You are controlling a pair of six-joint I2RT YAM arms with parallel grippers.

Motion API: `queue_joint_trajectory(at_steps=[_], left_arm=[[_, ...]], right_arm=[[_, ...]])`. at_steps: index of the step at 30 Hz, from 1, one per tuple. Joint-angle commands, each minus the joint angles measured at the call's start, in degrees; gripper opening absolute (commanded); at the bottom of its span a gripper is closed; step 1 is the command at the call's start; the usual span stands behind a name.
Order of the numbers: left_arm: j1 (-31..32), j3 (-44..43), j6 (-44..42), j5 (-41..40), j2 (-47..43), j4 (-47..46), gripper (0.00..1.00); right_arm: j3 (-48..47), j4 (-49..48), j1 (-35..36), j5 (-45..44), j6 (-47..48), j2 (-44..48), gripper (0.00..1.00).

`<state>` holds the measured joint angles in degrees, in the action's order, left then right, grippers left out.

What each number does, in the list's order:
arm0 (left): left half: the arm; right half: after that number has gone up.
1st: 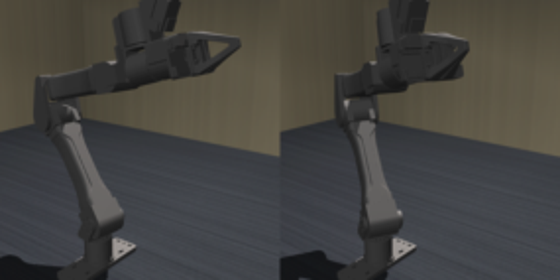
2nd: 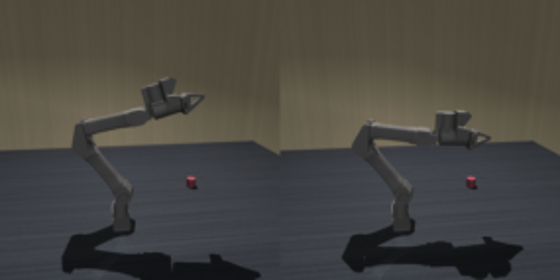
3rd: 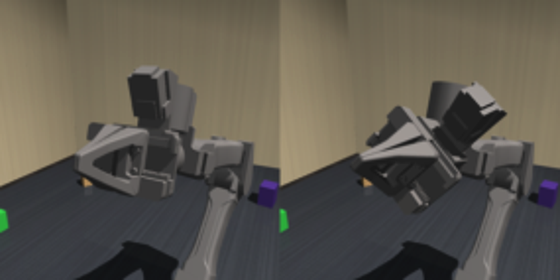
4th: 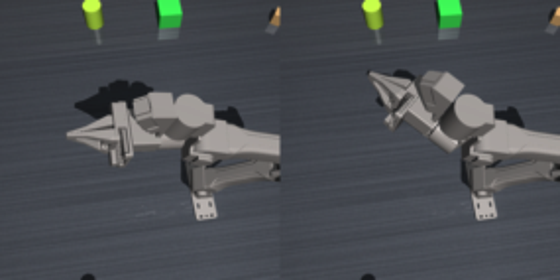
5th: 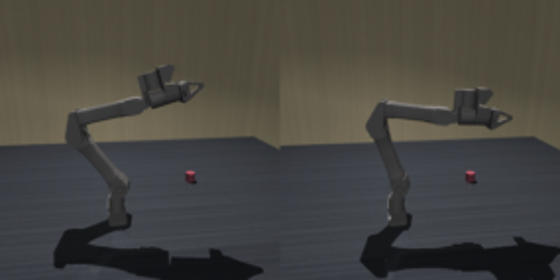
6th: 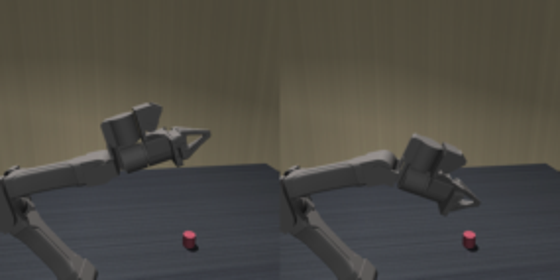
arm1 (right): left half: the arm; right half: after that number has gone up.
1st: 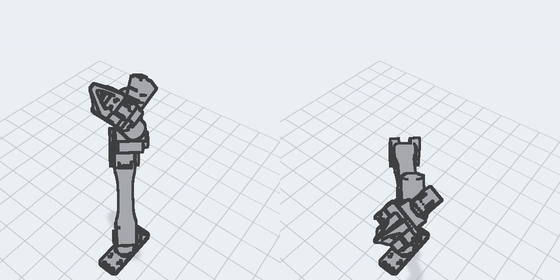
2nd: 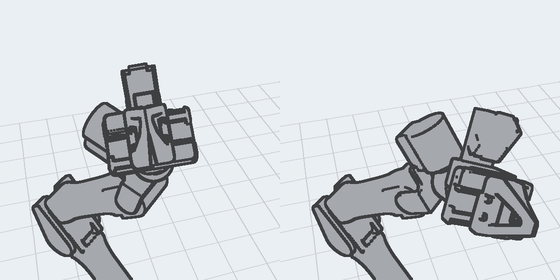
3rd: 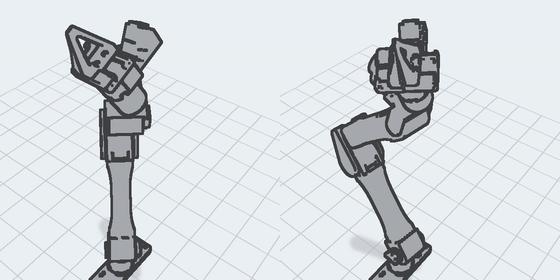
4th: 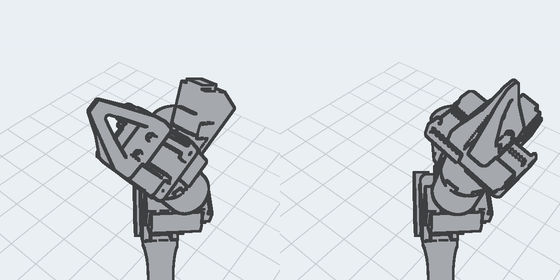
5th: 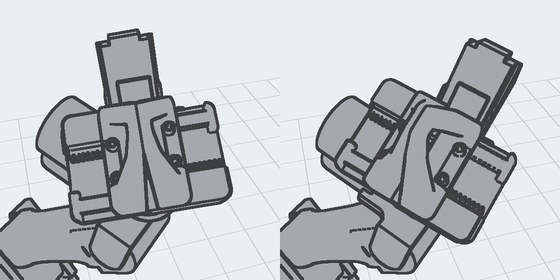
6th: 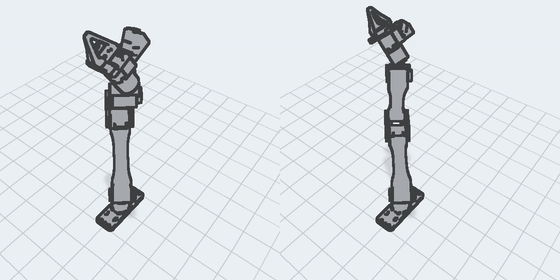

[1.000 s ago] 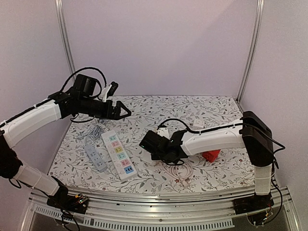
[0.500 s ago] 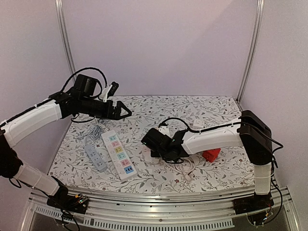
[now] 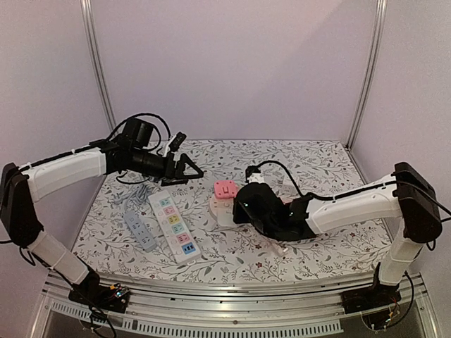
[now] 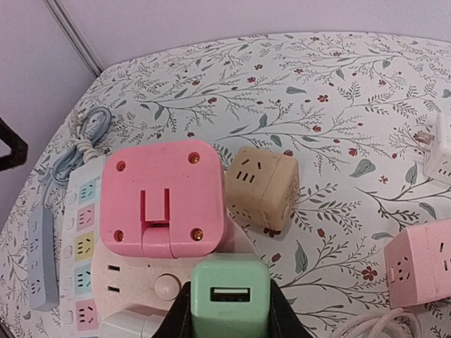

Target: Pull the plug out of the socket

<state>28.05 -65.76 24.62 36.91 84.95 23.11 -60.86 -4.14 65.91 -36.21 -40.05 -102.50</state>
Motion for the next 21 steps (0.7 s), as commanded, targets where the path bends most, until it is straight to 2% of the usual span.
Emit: queue_joint_trajectory(at_steps=[1, 11, 21], left_arm=[[-0.5, 0.8, 2.8, 7.5, 2.1, -3.3, 1.00], [0.2, 1.0, 4.1, 12.5, 4.0, -5.2, 0.98], [1.6, 1.0, 4.7, 14.3, 5.4, -6.2, 0.68]], right_arm=[[-0.2, -12.2, 1.0, -4.0, 5.6, 6.2, 0.00], [-0.3, -17.6, 1.9, -3.7, 9.5, 10.2, 0.00], [-0.3, -19.0, 3.3, -4.5, 12.2, 10.9, 0.00]])
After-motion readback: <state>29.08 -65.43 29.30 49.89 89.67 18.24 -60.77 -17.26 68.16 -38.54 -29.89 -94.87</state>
